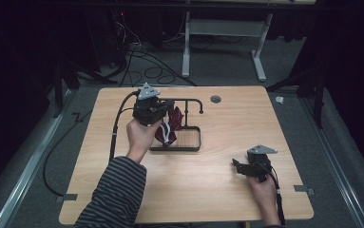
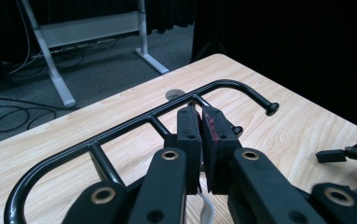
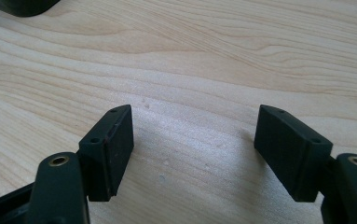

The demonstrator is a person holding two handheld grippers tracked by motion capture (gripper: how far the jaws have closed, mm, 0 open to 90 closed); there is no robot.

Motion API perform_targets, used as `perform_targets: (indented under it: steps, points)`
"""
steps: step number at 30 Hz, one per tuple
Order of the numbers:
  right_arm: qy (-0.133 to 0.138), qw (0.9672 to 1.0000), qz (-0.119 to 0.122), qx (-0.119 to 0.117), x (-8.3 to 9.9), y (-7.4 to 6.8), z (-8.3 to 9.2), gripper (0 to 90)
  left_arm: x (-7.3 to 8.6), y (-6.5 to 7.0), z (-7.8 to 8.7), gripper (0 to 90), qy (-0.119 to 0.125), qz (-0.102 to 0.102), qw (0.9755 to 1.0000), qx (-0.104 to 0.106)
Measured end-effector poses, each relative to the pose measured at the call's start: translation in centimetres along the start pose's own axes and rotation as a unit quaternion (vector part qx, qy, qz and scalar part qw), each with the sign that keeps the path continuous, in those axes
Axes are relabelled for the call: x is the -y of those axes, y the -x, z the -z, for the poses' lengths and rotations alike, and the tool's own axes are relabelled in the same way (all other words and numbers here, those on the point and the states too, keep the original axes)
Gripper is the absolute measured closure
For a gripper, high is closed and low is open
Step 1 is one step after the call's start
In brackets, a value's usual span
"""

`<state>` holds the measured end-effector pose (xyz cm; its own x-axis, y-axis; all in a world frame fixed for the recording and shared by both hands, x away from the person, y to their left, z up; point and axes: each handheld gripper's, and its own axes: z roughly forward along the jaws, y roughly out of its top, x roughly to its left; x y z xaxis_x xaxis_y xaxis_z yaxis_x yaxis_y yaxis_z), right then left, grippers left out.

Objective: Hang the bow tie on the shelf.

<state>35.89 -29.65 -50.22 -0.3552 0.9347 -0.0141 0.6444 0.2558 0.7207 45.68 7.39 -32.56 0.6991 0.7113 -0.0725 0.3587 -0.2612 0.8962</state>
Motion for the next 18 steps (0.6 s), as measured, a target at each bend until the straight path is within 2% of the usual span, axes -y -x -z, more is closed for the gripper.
perform_targets:
  steps: [6,11,18]
  points:
    - [0.0,1.0,0.0,0.0,0.0,0.0,0.0,29.5,-0.2,-0.4,-0.3,86.4,-0.004,0.003,0.9999,-0.013]
    - [0.0,1.0,0.0,0.0,0.0,0.0,0.0,29.5,-0.5,-0.3,-0.4,86.3,-0.001,0.001,0.9999,-0.012]
    - [0.0,1.0,0.0,0.0,0.0,0.0,0.0,29.5,-1.3,0.5,-1.5,86.0,0.0,-0.003,1.0,0.0]
